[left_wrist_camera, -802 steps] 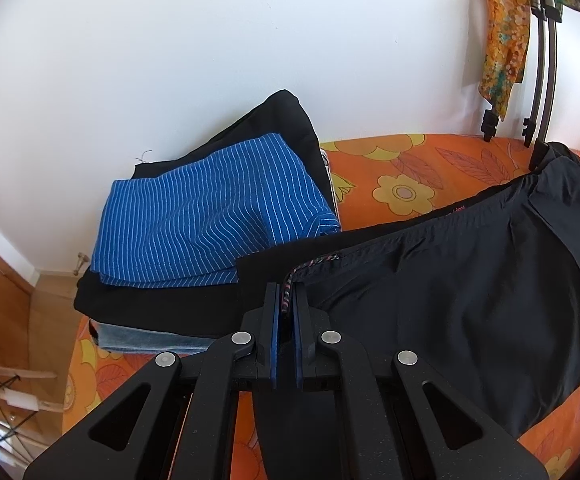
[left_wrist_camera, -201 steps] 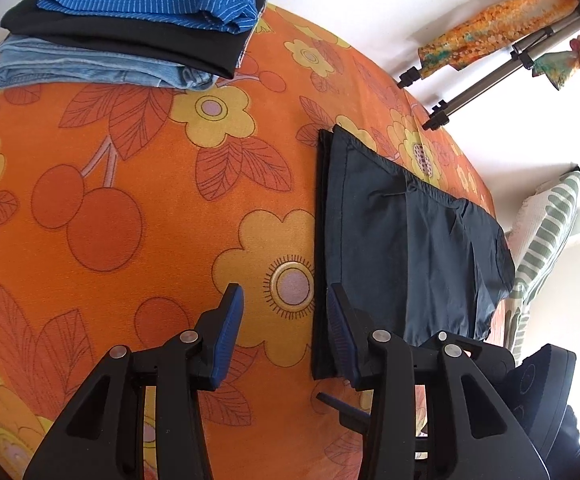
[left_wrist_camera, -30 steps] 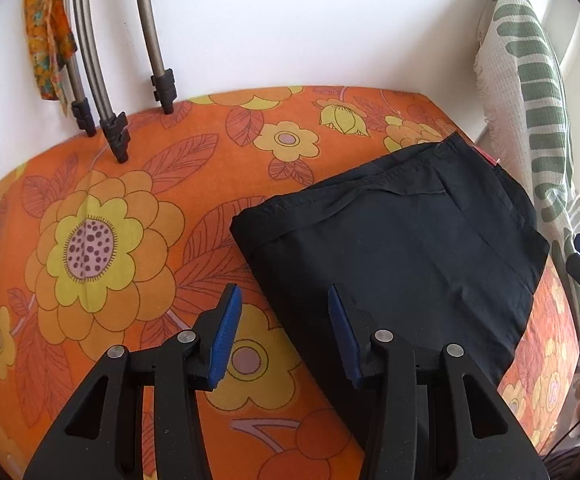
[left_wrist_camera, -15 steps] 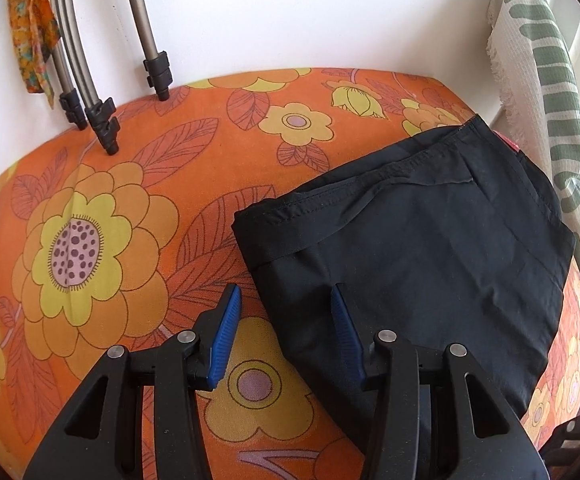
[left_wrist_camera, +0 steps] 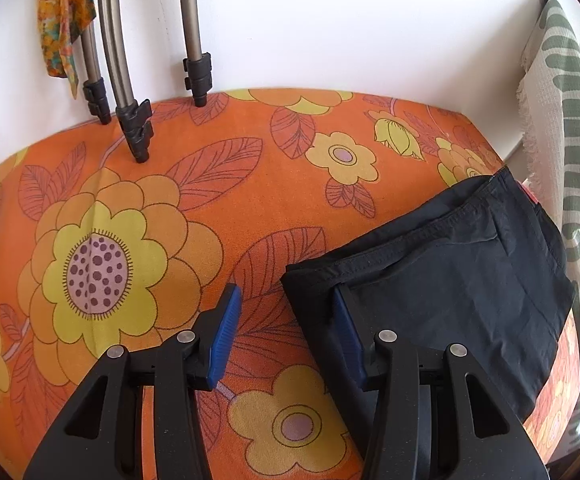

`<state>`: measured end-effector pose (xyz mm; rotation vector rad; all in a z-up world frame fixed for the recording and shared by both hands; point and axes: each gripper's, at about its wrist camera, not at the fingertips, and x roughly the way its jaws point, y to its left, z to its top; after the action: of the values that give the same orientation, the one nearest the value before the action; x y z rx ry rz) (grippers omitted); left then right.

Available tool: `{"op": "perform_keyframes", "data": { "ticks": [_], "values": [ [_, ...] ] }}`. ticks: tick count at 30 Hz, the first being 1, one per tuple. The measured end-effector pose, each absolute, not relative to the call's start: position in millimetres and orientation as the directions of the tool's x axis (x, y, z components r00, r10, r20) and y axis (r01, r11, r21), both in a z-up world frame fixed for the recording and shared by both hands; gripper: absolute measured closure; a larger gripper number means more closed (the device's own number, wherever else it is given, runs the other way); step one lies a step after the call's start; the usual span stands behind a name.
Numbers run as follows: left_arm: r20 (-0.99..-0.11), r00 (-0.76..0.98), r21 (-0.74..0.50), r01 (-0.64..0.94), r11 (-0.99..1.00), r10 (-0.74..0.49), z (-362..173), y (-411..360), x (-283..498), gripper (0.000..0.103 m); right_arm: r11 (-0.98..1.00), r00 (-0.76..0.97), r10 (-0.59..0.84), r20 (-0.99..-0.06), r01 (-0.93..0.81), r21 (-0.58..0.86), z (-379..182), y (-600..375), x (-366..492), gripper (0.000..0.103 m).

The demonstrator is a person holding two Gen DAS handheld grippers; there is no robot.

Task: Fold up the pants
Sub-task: 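Open both grippers and release the folded black pants, then grasp the pants edge with the right gripper and fold it over the bundle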

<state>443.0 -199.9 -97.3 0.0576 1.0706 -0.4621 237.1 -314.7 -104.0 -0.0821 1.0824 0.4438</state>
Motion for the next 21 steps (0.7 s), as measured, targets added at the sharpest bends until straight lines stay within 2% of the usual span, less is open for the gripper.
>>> {"op": "perform_keyframes", "data": {
  "ticks": [2,4,10,13,16,18,20,21],
  "values": [
    [-0.853,0.363,-0.232,0.38,0.895,-0.375,-96.4,-194.7,439.5,0.055,0.909,0.398,0.304,-0.865,-0.394,0.137,-97.5,-312.7,232.1,0.068],
    [-0.853,0.328,-0.279,0.371,0.886,-0.406,-98.8,-191.3,436.4,0.053,0.905,0.426,0.273,-0.862,-0.418,0.08,-93.0,-303.4,225.2,0.058],
    [-0.847,0.302,-0.325,0.355,0.877,-0.437,-102.3,-190.1,430.4,0.052,0.869,0.474,0.144,-0.869,-0.481,-0.119,-101.2,-269.0,217.7,0.058],
    [-0.847,0.299,-0.325,0.361,0.874,-0.439,-102.9,-192.5,430.1,0.052,0.858,0.469,0.115,-0.876,-0.492,-0.151,-109.2,-263.6,218.0,0.058],
    [-0.843,0.298,-0.335,0.359,0.871,-0.447,-103.4,-192.6,430.6,0.052,0.872,0.453,0.136,-0.881,-0.476,-0.11,-110.0,-268.7,222.4,0.058],
    [-0.841,0.292,-0.345,0.357,0.868,-0.455,-103.4,-192.6,432.2,0.052,0.88,0.449,0.143,-0.882,-0.466,-0.095,-110.5,-271.5,224.4,0.061],
    [-0.839,0.288,-0.356,0.35,0.867,-0.461,-103.4,-192.8,433.8,0.052,0.883,0.456,0.127,-0.881,-0.457,-0.109,-110.5,-273.4,225.9,0.075],
    [-0.838,0.286,-0.36,0.348,0.865,-0.464,-103.4,-192.5,434.3,0.052,0.887,0.454,0.126,-0.882,-0.45,-0.105,-110.5,-276.0,227.7,0.076]
  ]
}}
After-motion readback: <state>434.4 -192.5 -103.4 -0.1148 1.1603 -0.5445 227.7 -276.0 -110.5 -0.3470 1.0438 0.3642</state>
